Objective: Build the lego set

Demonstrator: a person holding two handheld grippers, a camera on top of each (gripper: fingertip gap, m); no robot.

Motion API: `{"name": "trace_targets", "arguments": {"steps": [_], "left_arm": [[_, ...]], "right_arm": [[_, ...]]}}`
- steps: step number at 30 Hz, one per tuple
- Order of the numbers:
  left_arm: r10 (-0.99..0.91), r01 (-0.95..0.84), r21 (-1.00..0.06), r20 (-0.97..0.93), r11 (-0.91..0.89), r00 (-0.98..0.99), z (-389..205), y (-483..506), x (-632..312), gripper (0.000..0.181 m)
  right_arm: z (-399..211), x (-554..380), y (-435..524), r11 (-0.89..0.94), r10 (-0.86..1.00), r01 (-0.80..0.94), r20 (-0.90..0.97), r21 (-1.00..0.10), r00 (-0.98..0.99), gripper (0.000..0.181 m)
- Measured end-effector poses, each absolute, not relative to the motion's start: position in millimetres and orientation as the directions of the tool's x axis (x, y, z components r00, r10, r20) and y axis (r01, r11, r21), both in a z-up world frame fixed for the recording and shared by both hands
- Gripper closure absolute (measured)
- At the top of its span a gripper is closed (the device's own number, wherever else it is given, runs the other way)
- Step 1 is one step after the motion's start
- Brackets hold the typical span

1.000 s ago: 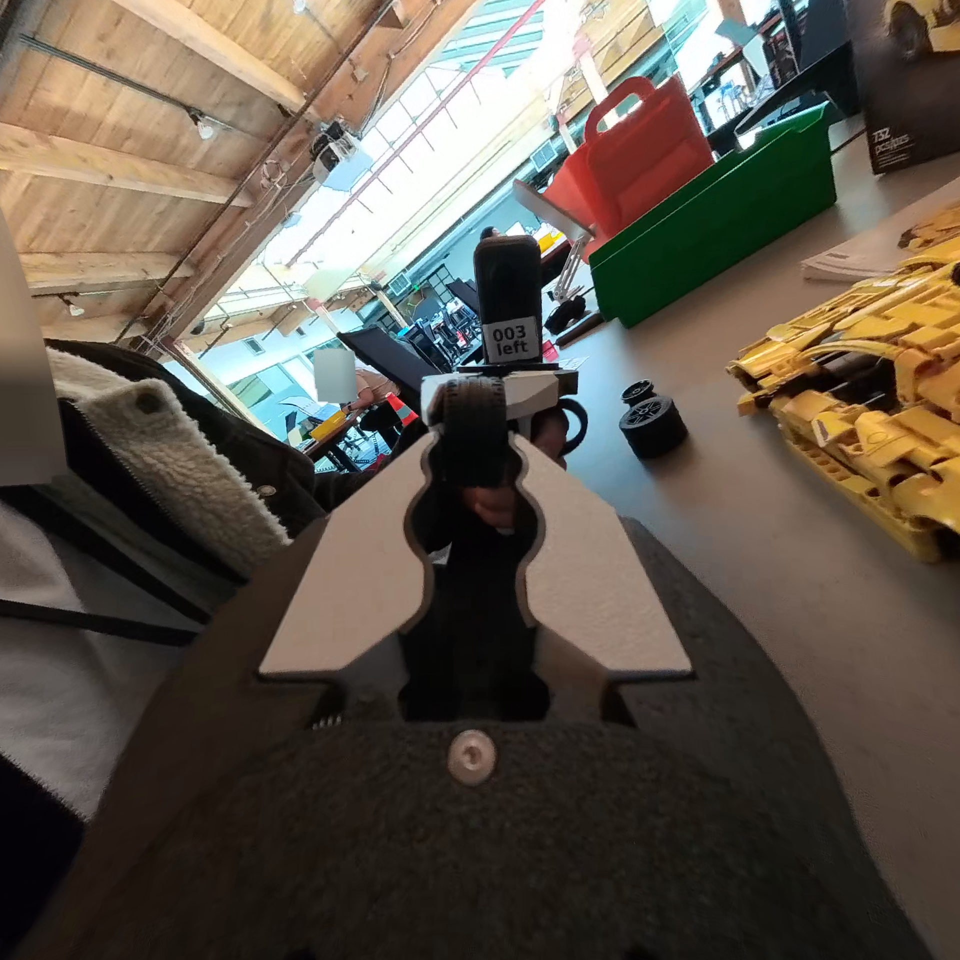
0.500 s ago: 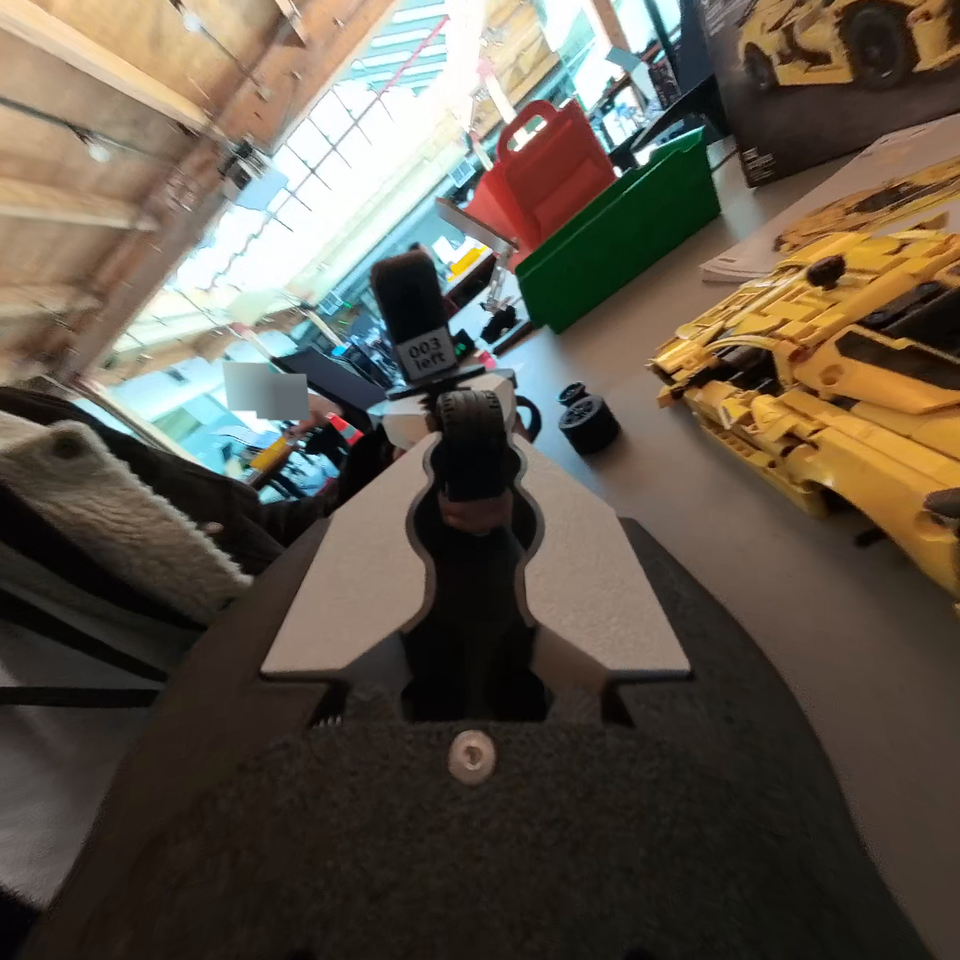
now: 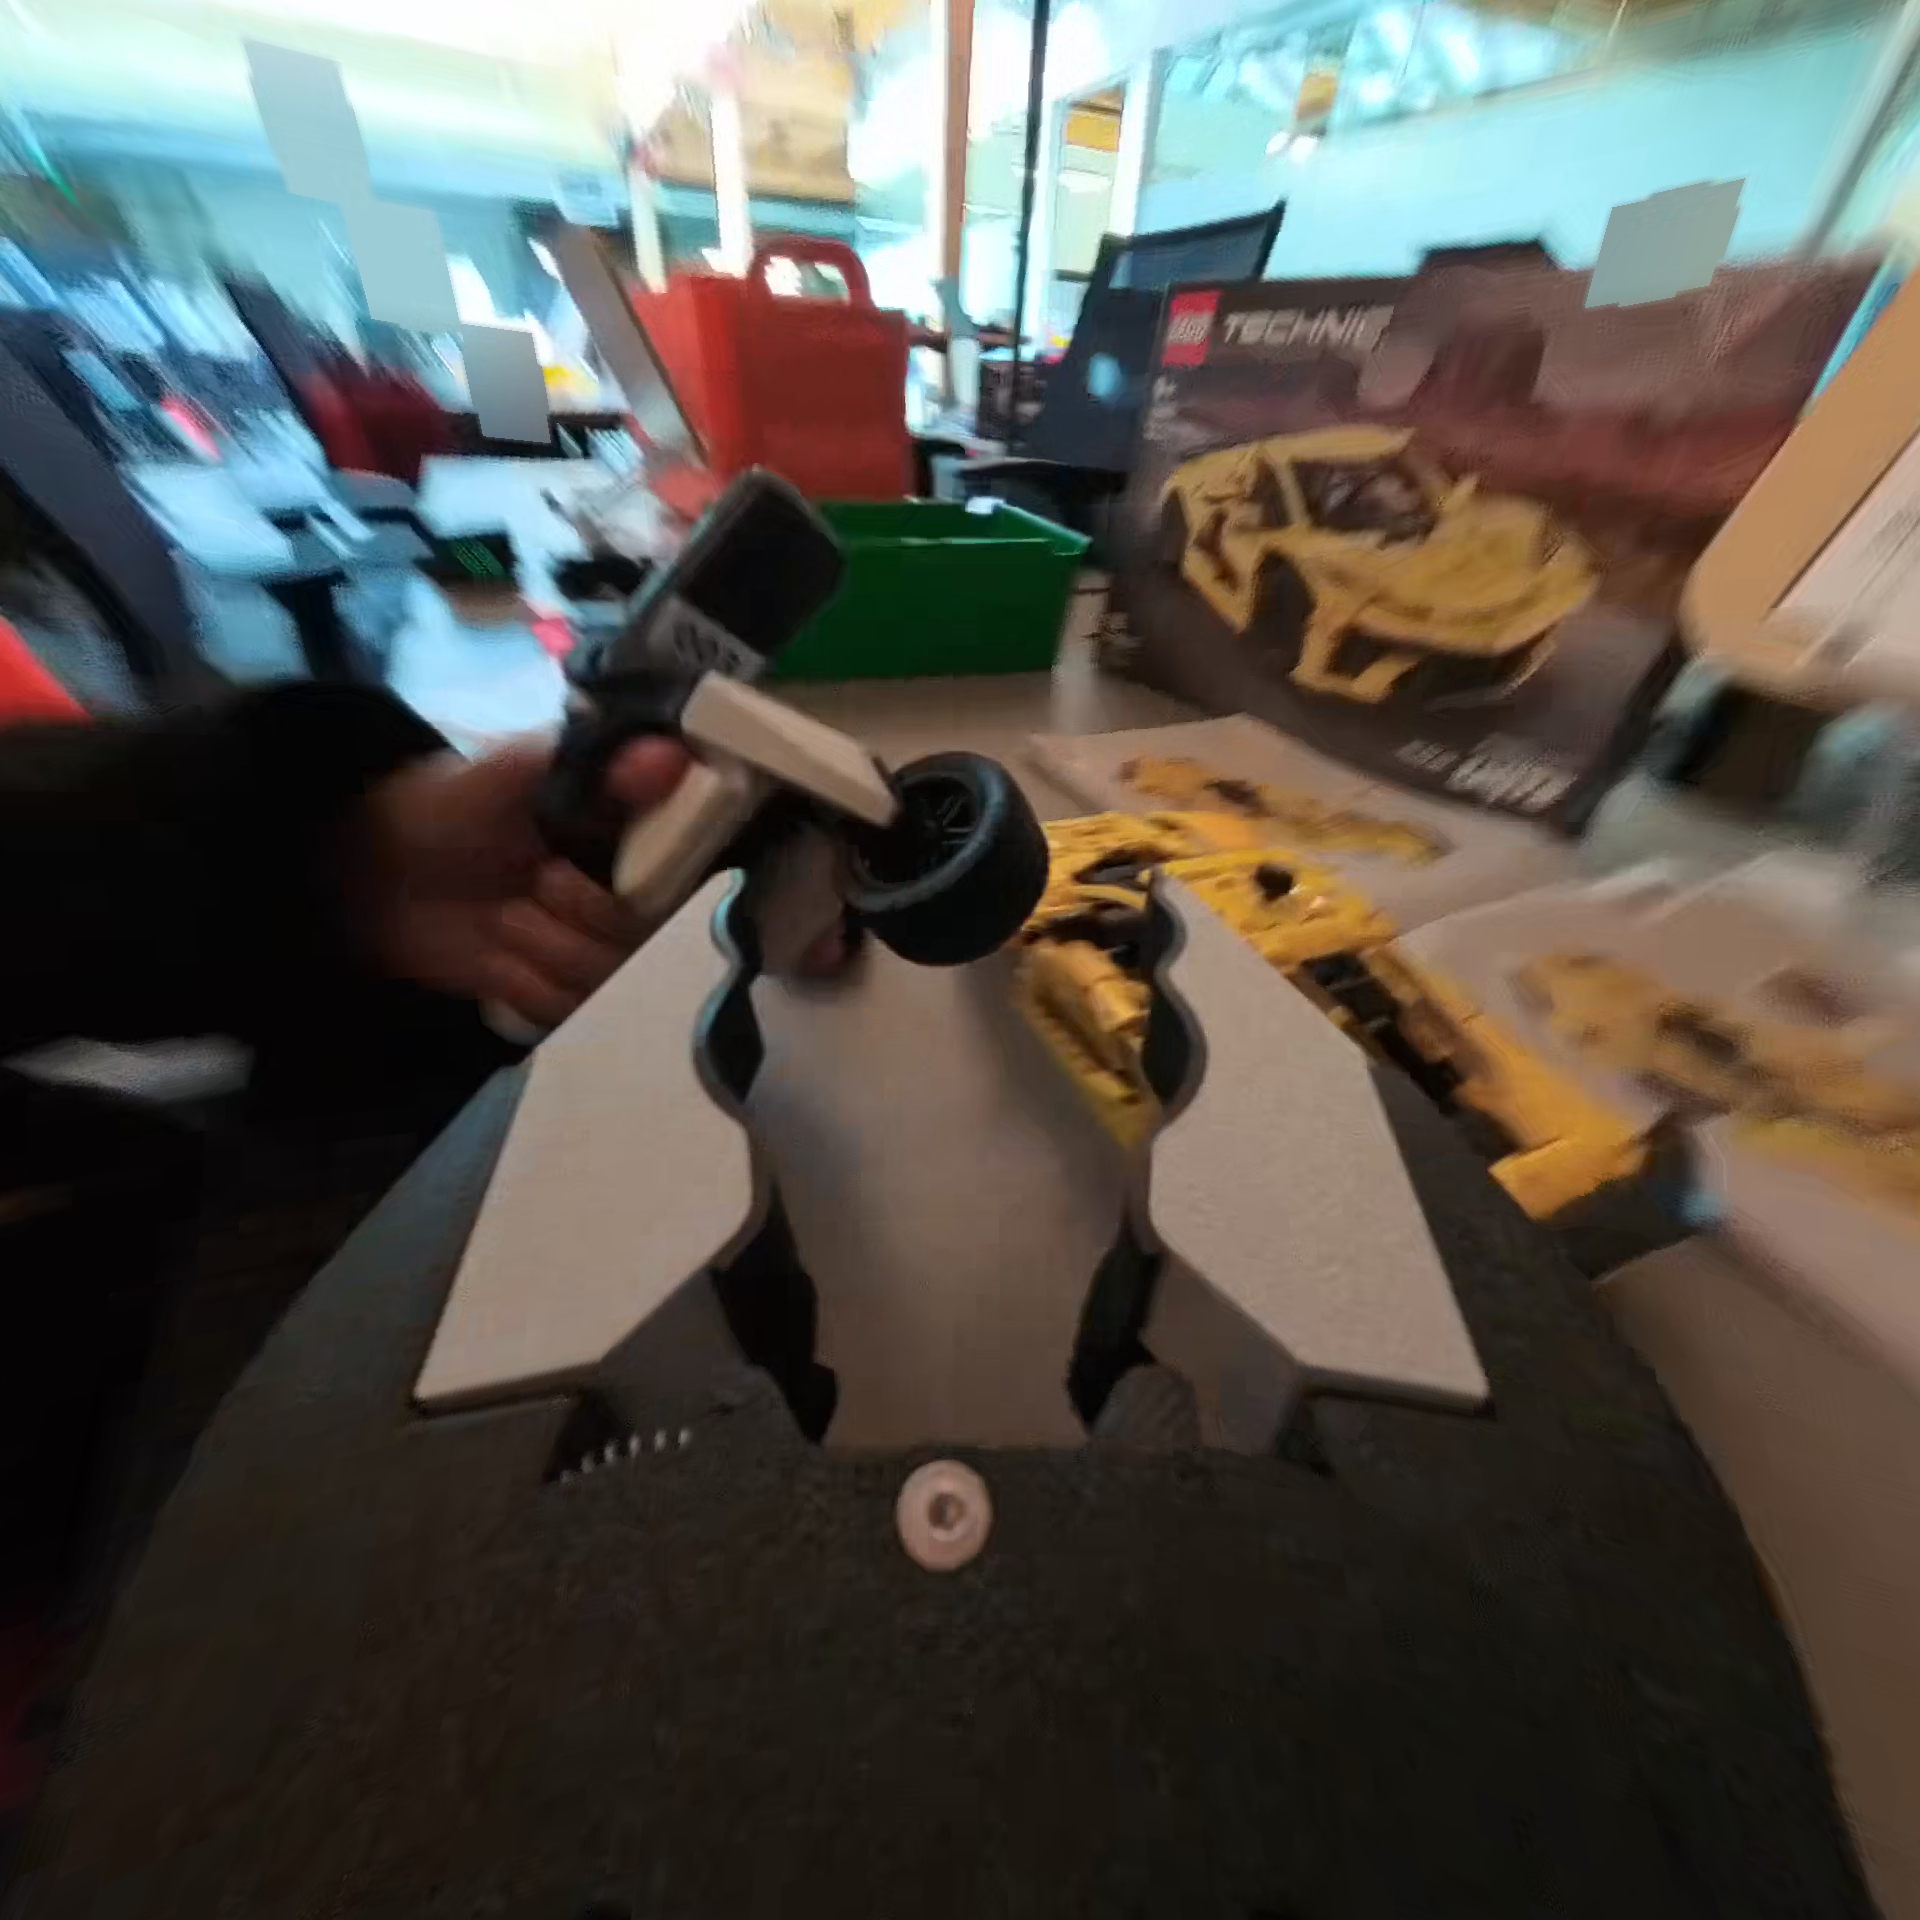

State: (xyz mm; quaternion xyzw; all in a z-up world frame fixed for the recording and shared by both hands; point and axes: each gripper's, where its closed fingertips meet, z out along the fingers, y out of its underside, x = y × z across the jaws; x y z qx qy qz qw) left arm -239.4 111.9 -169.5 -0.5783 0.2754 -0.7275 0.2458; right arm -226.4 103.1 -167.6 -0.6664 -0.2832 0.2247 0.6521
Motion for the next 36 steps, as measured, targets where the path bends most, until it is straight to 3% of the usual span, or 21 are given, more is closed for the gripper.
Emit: {"name": "trace_targets", "arguments": {"steps": [3,9,13,15,19,22,30,34,36], "left_arm": [[-0.612,0.005,-0.630,0.753,-0.777,-0.241,-172,110,-238,0.158],[-0.533,-0.087,-0.586,0.781,-0.805,-0.326,-171,93,-234,0.158],[-0.525,-0.104,-0.576,0.795,-0.811,-0.305,-175,95,-233,0.156],[-0.621,-0.085,-0.641,0.763,-0.763,-0.176,-187,108,-235,0.147],[-0.792,-0.146,-0.783,0.611,-0.605,0.002,-202,121,-244,0.148],[-0.846,-0.252,-0.813,0.530,-0.524,0.049,-216,117,-242,0.148],[-0.937,-0.519,-0.786,0.336,-0.337,0.100,-262,109,-232,0.148],[-0.951,-0.556,-0.780,0.300,-0.288,0.072,-272,104,-226,0.148],[-0.954,-0.572,-0.772,0.294,-0.276,0.064,-277,102,-224,0.148]], "right_arm": [[-170,-237,105,0.182,0.511,0.310,0.359,-0.933,0.781,0.117],[-181,-238,107,0.167,0.477,0.447,0.468,-0.879,0.744,0.137],[-188,-236,107,0.109,0.532,0.425,0.414,-0.898,0.738,0.138],[-211,-234,108,-0.009,0.621,0.441,0.341,-0.897,0.705,0.138],[-271,-235,97,-0.288,0.780,0.529,0.125,-0.798,0.613,0.137],[-288,-236,94,-0.310,0.816,0.643,0.151,-0.700,0.558,0.136],[-277,-220,86,-0.345,0.801,0.556,0.073,-0.756,0.595,0.126],[-259,-204,83,-0.288,0.784,0.496,0.095,-0.819,0.613,0.167],[-256,-205,84,-0.255,0.783,0.500,0.127,-0.828,0.609,0.176]]}}
